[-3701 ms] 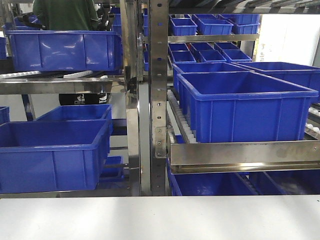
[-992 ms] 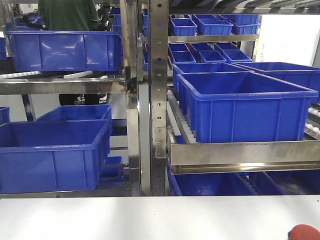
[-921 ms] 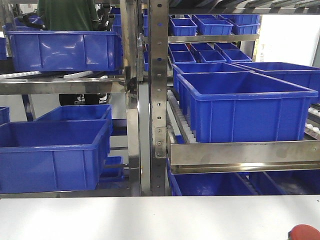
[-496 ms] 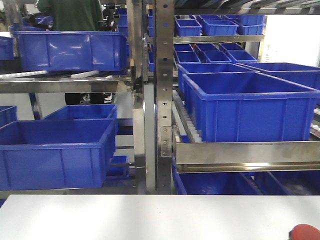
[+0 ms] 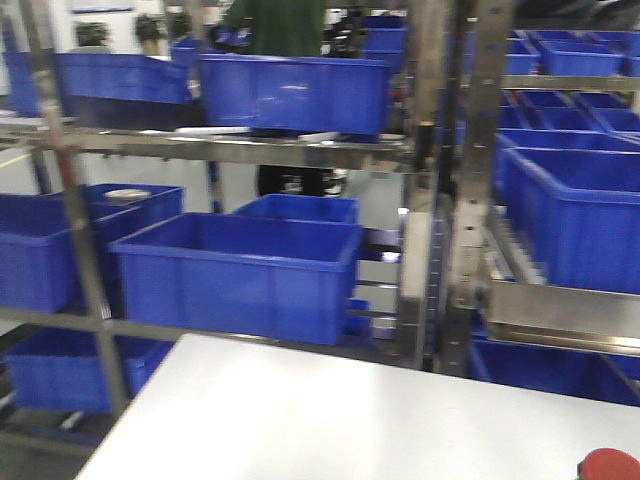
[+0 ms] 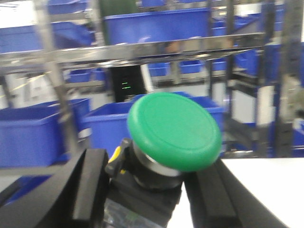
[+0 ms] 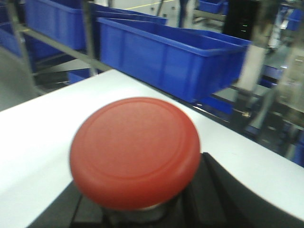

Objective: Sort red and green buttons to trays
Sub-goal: 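Drive the base to the cart holding both switches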

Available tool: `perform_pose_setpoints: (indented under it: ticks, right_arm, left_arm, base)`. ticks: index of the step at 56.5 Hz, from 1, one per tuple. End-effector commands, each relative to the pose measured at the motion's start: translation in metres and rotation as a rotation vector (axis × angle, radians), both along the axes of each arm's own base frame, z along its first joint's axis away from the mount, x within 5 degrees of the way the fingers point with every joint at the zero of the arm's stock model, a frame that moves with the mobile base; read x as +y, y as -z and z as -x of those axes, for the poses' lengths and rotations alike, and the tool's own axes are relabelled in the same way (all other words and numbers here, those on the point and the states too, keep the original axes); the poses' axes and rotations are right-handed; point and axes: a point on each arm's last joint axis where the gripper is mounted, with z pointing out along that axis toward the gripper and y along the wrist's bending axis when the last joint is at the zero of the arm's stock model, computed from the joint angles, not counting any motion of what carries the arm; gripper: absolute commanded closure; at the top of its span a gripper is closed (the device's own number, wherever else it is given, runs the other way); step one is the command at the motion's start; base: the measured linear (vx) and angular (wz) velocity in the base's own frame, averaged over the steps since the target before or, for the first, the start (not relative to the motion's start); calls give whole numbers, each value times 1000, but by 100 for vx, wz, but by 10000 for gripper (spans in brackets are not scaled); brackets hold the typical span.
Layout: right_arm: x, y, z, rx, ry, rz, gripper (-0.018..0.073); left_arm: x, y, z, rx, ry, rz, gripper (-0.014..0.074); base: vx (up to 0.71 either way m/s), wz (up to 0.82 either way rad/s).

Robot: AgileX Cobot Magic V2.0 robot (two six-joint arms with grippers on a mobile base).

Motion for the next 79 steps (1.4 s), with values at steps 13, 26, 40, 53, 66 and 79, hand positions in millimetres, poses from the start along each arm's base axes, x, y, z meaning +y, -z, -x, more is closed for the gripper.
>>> perform_pose_setpoints:
  ticks: [13, 26, 40, 53, 66, 79]
  right_arm:
    - [-2, -11, -1, -41, 15, 10, 567]
    - [-2, -11, -1, -41, 15, 10, 567]
    - [-2, -11, -1, -41, 15, 10, 567]
    - [-2, -11, -1, -41, 15, 10, 567]
    - [-2, -11, -1, -41, 15, 10, 567]
    - [-2, -11, -1, -41, 14, 10, 567]
  left_arm:
    - [-4, -17, 1, -92, 42, 31, 596]
    - [-4, -17, 1, -92, 42, 31, 596]
    - [-4, -17, 1, -92, 42, 31, 596]
    - [-4, -17, 1, -92, 42, 31, 596]
    - [-4, -17, 1, -92, 42, 31, 596]
    - [-4, -17, 1, -92, 42, 31, 596]
  base:
    - [-17, 73]
    - [-17, 80]
    - [-12, 81]
    - [-5, 69]
    - [3, 48]
    - [11, 40]
